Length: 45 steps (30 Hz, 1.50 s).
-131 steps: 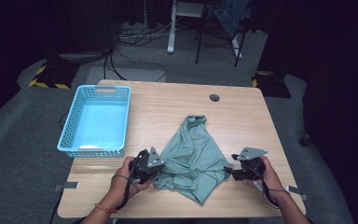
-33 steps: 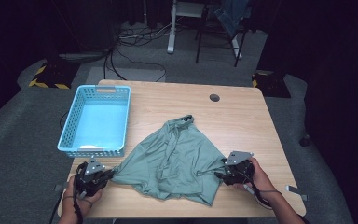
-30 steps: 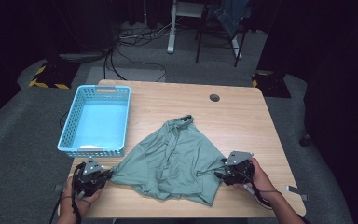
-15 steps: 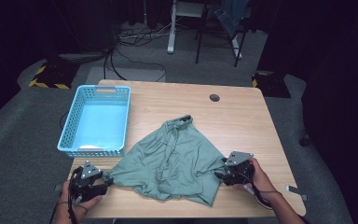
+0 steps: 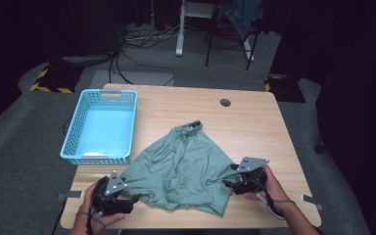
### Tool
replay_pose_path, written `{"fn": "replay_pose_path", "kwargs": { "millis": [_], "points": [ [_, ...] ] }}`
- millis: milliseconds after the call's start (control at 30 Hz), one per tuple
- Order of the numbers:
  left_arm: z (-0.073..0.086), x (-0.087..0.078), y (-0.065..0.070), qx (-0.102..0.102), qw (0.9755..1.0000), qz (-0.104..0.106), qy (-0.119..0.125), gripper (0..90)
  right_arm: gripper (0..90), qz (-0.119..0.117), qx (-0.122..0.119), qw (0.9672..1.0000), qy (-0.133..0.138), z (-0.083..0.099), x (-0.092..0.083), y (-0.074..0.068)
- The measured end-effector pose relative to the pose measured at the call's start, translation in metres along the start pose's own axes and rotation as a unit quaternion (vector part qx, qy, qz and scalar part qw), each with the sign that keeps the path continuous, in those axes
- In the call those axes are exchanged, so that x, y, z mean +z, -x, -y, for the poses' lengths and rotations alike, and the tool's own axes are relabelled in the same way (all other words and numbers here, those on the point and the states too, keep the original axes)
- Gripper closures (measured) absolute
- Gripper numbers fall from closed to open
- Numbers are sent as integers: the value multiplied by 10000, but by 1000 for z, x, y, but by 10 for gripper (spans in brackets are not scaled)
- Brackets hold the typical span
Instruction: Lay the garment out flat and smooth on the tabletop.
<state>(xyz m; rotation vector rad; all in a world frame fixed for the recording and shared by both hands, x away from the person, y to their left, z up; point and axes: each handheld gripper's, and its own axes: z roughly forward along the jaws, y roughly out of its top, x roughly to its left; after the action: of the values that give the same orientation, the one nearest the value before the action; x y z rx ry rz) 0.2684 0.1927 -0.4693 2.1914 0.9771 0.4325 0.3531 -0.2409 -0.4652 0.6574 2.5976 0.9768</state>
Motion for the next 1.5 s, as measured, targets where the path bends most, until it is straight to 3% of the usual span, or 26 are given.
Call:
{"fn": "replay_pose_path", "kwargs": {
  "millis": [200, 367, 433, 467, 500, 633, 667, 700, 733, 933, 1033, 1100, 1167, 1267, 1500],
  "points": [
    [-22, 28, 15, 268, 9994, 204, -117, 276, 378, 12, -216, 9997, 100, -19, 4, -17],
    [-32, 44, 19, 399, 9984, 292, -256, 289, 385, -270, -470, 9984, 164, -38, 13, -36],
    [-32, 48, 18, 355, 9984, 329, -290, 290, 390, -409, -532, 9975, 206, -45, 17, -44],
    [-30, 49, 18, 342, 9985, 328, -289, 294, 398, -564, -637, 9961, 226, -51, 21, -52],
    [-29, 50, 17, 341, 9984, 322, -328, 294, 398, -564, -637, 9961, 226, -51, 21, -52],
    [-22, 56, 14, 261, 9982, 324, -426, 302, 407, -798, -953, 9921, 186, -64, 31, -76],
    [-21, 56, 12, 222, 9983, 366, -400, 301, 424, -935, -1100, 9893, 198, -71, 36, -88],
    [-21, 55, 12, 217, 9984, 352, -393, 301, 424, -935, -1100, 9893, 198, -71, 36, -88],
    [-20, 55, 12, 226, 9985, 346, -370, 300, 441, -1082, -1246, 9861, 193, -79, 44, -100],
    [-17, 55, 12, 214, 9987, 360, -276, 298, 480, -1331, -1437, 9806, 118, -94, 67, -123],
    [-15, 55, 11, 206, 9989, 366, -216, 298, 541, -1302, -1495, 9802, 8, -96, 75, -128],
    [-15, 55, 11, 202, 9989, 377, -178, 298, 634, -1205, -1513, 9811, -76, -96, 80, -129],
    [-14, 55, 11, 235, 9988, 397, -170, 298, 744, -1199, -1439, 9822, -131, -95, 85, -128],
    [-13, 55, 10, 246, 9987, 438, -109, 297, 871, -1250, -1191, 9850, 38, -92, 83, -122],
    [-12, 56, 9, 275, 9985, 463, -82, 295, 882, -1155, -1034, 9876, 256, -91, 70, -112]
  ]
}}
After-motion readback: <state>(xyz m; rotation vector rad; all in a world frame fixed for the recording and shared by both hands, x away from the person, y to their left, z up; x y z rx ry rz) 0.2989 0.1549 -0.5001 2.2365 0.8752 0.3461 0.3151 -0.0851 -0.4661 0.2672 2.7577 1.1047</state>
